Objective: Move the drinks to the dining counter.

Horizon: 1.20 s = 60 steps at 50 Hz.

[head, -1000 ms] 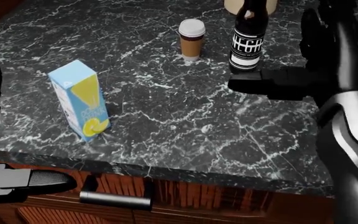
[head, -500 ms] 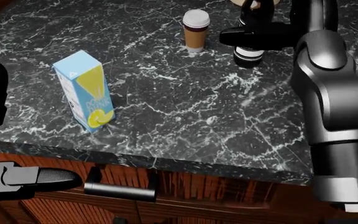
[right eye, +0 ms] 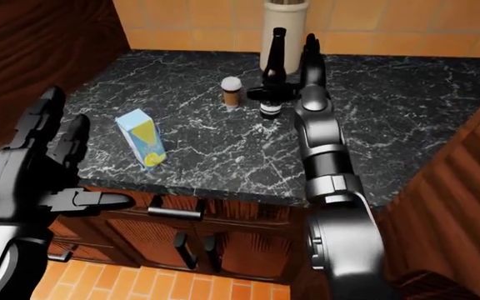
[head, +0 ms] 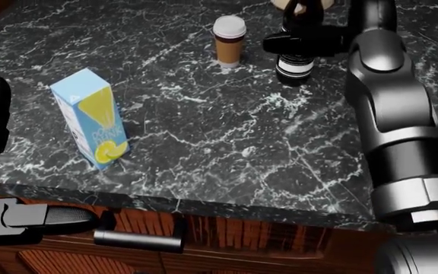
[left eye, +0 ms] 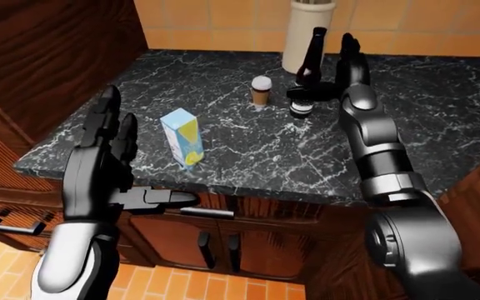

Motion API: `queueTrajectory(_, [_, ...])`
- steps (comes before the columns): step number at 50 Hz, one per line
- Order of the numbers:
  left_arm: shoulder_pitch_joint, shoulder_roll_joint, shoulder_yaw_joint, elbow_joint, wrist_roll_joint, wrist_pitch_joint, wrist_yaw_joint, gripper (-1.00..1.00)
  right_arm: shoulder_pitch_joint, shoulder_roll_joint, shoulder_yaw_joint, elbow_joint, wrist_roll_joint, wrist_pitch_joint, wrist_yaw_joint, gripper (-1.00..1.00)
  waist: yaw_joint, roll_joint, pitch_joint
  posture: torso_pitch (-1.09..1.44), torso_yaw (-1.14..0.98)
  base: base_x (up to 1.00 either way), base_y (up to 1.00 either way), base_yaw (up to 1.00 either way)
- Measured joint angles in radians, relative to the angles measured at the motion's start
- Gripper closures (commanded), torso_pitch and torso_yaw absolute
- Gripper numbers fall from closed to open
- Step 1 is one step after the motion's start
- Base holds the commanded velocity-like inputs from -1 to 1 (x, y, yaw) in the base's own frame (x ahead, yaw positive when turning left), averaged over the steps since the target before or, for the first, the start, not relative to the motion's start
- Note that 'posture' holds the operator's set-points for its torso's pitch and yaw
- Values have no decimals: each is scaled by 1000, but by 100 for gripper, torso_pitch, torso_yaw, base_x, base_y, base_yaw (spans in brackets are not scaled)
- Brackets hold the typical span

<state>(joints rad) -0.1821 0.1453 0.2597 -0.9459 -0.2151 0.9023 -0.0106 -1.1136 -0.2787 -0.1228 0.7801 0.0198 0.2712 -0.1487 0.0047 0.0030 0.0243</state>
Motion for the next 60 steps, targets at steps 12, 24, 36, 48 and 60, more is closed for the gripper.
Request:
queueTrajectory(12, [4,-2,0,18,9,-20,-6,-100,-32,32,12,131,-20,-63,10,-100,-2,1,2,0,0,0,0,0])
queueTrajectory(24, [19,-6,6,28,11,-38,-13,-100,-52,49,17,182,-30,-105,8,-66,-1,2,0,0,0,0,0,0])
queueTrajectory(36, [24,-8,3,29,13,-46,-16,-100,-49,46,14,201,-37,-125,-4,-17,-2,2,-3,0,0,0,0,0])
queueTrajectory(48, [32,-11,6,28,8,-55,-21,-100,-49,35,11,228,-53,-155,-20,55,0,0,-7,0,0,0,0,0])
queueTrajectory(60, [30,-10,3,29,10,-54,-20,-100,12,14,3,66,-35,-65,-10,100,2,-3,-4,0,0,0,0,0])
